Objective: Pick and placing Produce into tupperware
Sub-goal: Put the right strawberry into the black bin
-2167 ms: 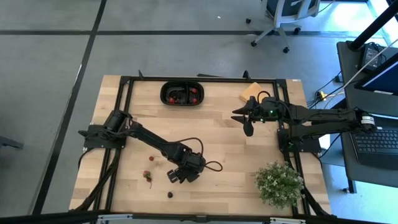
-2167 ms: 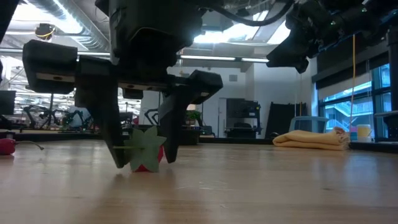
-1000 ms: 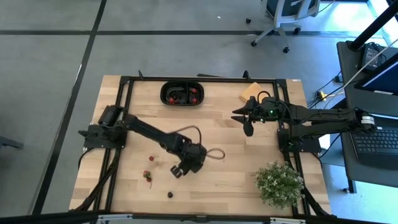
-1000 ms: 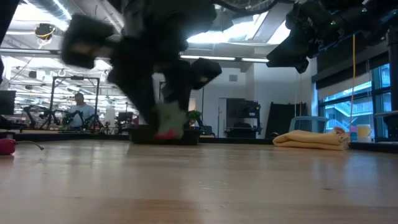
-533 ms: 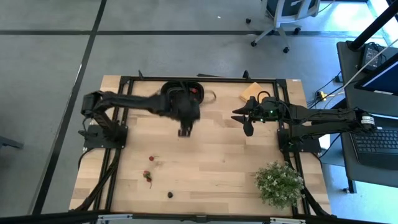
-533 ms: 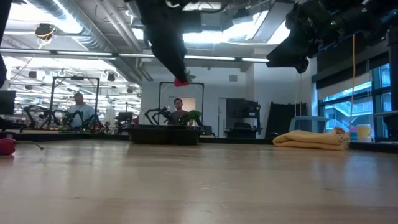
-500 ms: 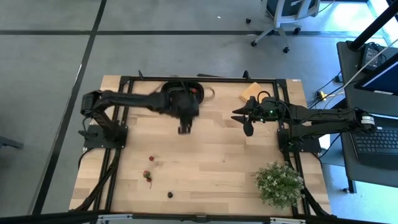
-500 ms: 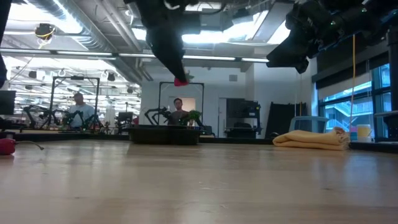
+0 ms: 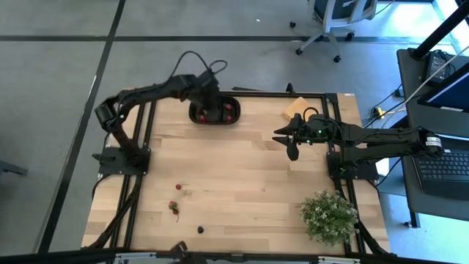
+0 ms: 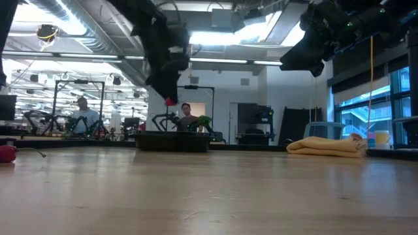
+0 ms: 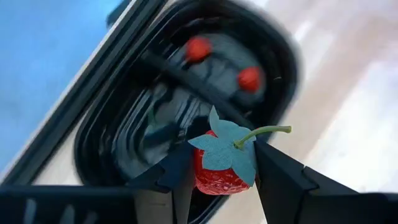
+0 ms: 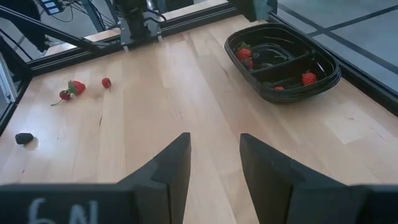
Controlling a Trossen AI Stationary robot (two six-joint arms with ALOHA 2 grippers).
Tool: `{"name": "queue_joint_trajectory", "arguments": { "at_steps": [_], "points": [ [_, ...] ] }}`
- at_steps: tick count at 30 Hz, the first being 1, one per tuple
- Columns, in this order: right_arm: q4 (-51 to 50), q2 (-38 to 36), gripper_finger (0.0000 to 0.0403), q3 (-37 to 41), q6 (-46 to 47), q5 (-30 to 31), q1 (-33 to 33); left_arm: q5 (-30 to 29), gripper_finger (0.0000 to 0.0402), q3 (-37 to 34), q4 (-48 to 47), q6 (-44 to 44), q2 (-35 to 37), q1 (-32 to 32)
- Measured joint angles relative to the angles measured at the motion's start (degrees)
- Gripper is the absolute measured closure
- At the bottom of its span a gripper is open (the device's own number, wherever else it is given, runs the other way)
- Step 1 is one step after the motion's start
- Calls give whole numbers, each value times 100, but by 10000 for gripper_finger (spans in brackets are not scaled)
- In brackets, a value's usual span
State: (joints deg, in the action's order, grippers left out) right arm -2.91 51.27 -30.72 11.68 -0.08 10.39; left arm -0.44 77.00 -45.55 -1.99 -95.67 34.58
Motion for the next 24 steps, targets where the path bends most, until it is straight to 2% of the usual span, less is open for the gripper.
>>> {"name": "queue_joint_trajectory", "arguments": {
  "at_steps": [5,15,24],
  "points": [
    [4,0,262,0,-33,0,0,3,263,-3,-14,-215,-391,360],
    [3,0,262,0,-151,0,0,21,263,-1,166,-359,-1348,431],
    [4,0,262,0,-177,0,0,1,255,-1,277,-388,-1524,429]
  ]
}}
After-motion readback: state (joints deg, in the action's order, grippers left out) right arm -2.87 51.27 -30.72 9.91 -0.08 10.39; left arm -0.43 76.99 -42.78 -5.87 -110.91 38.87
